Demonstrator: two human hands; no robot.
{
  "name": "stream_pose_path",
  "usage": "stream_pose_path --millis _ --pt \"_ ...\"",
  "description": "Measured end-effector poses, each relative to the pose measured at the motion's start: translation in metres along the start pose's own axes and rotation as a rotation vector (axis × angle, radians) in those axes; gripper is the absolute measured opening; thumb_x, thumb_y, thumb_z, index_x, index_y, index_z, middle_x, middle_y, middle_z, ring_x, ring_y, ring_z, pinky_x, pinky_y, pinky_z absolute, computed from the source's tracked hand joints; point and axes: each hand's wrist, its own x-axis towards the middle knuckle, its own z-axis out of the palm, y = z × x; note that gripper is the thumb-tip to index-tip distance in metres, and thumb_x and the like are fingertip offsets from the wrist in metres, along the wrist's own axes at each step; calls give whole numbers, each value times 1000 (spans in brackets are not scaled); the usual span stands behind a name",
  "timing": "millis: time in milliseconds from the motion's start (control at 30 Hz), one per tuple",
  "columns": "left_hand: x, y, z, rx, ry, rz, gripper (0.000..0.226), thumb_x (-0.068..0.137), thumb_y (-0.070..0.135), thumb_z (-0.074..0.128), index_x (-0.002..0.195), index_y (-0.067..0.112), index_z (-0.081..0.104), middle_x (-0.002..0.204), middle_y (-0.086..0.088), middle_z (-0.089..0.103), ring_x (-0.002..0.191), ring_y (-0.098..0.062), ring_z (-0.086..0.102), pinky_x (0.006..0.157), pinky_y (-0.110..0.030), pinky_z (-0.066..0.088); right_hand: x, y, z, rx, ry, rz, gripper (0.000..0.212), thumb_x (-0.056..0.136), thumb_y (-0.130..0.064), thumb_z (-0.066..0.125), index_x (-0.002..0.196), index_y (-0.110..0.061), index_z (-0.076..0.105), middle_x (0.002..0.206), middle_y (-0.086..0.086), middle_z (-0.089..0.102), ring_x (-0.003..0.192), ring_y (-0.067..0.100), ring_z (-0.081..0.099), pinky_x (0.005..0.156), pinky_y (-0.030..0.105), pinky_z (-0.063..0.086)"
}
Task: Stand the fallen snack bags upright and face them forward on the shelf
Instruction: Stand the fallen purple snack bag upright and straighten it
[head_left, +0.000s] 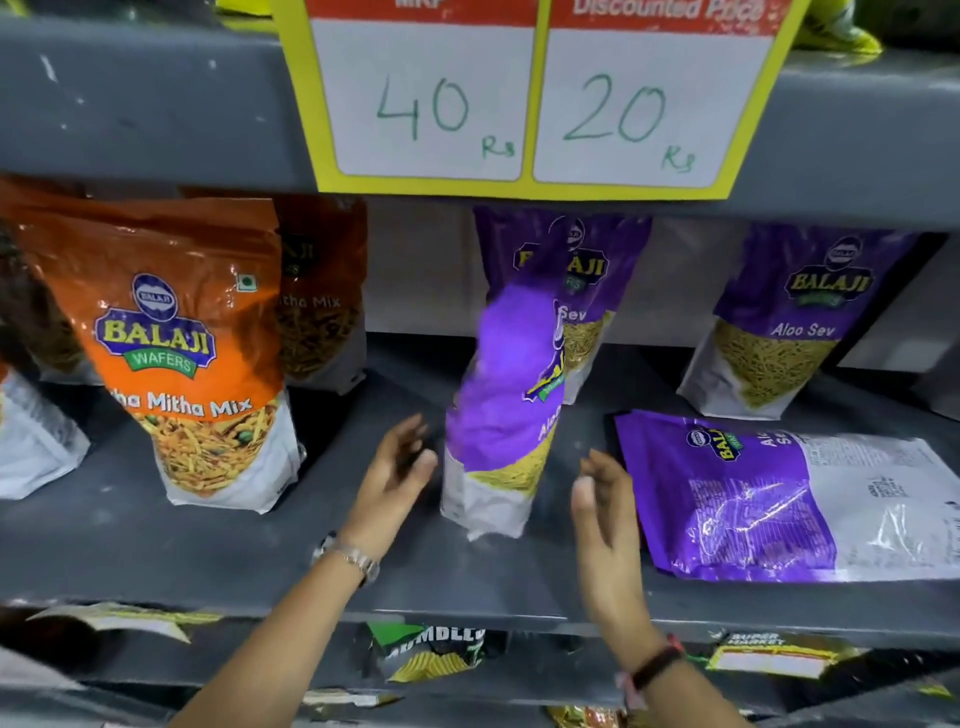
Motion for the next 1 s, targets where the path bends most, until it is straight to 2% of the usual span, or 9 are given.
stream_pose_path --millis 133,233,333,467,633,733,867,933,1000 --pt "-24 2 24 94 -109 38 84 44 47 77 114 47 30 127 9 43 117 -5 44 94 -14 40 56 -15 9 84 -136 121 46 94 -39 22 137 -22 28 141 -11 30 129 -1 26 98 3 22" --pt "-14 2 26 213 -37 57 75 53 31 75 116 36 35 123 3 49 114 -12 47 91 -10 39 72 -17 21 148 -320 179 41 93 -45 18 127 -37 40 138 -18 38 128 -2 30 105 17 21" --pt "2 2 9 147 -14 13 70 65 4 69 125 8 33 126 -8 48 110 -14 51 96 -25 42 58 -11 19 129 -355 112 44 85 -51 29 121 -33 47 129 -14 50 117 -12 43 98 7 33" --pt "6 -3 2 71 -16 -14 56 71 -16 59 115 12 38 110 8 52 95 6 55 76 -4 46 51 -4 1 205 -339 88 55 81 -39 49 130 -19 34 129 -9 47 108 -17 48 84 2 41" --pt "14 -6 5 84 -58 -40 62 69 -14 63 117 16 36 115 -6 52 100 -7 54 79 -5 47 50 -7 4 89 -448 123 62 70 -31 68 125 -22 40 129 1 55 123 17 49 104 35 41" --pt "14 -2 2 89 -115 -56 67 71 -6 66 122 21 32 122 -3 49 117 -22 48 85 -7 46 46 -12 7 76 -395 141 61 67 -28 71 120 -19 43 124 4 58 117 17 53 105 42 41" --pt "-8 13 16 234 142 33 105 50 49 72 135 12 21 141 -9 31 130 -21 33 106 -31 33 53 -26 -16 14 -441 69 61 72 -24 69 123 -33 37 129 -18 44 123 0 41 101 12 35" --pt "-22 23 30 444 383 220 94 55 55 65 129 8 31 130 -18 35 120 -28 38 101 -33 34 72 -35 -51 -82 -374 11 61 76 -18 68 129 -23 38 129 -14 43 120 2 42 91 0 33" --pt "-33 36 56 559 427 437 68 66 52 62 116 10 43 110 -11 43 107 -23 42 91 -28 37 101 -42 -103 -257 -338 -67 51 78 -13 67 124 -15 47 126 -2 51 115 9 47 88 1 35"
